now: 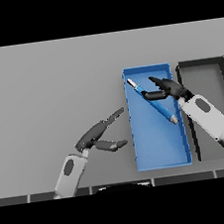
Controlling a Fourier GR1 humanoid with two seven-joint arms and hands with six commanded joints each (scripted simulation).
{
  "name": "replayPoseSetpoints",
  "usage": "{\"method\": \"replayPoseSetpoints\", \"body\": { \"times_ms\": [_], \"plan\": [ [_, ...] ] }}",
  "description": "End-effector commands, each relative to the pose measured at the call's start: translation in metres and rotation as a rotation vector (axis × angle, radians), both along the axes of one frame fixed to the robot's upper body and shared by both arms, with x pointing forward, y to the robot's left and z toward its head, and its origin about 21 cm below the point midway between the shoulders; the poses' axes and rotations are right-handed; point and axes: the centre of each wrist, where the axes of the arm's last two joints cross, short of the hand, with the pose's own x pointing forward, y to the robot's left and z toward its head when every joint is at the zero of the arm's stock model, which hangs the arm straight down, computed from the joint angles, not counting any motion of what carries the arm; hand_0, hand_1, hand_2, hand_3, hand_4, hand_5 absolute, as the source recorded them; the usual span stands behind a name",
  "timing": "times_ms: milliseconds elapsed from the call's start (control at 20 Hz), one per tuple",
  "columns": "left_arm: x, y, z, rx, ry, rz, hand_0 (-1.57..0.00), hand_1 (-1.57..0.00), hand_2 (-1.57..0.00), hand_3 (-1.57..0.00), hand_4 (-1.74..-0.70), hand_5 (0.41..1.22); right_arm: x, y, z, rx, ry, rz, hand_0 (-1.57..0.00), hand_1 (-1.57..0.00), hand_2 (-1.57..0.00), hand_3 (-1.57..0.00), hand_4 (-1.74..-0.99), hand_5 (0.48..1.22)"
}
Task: Pick up the blue pipe and place it into the blue bin.
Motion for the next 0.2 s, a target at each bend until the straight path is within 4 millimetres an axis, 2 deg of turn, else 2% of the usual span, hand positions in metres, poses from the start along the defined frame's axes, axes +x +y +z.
{"method": "replayPoseSetpoints", "body": {
  "times_ms": [0,150],
  "plan": [
    [-0.0017,-0.0025,0.0007,0.001,-0.002,-0.005,0.00,0.00,0.00,0.00,-0.93,0.496,0.0011,0.0040,-0.0007,0.000,-0.001,0.017,-0.02,-0.02,-0.02,0.00,-1.084,0.713],
    [-0.0033,-0.0066,-0.0026,0.008,0.009,-0.001,0.00,0.00,0.00,0.00,-0.93,0.495,0.0020,0.0017,0.0002,0.000,0.010,0.034,-0.02,-0.02,-0.02,0.00,-1.084,0.714]
  ]
}}
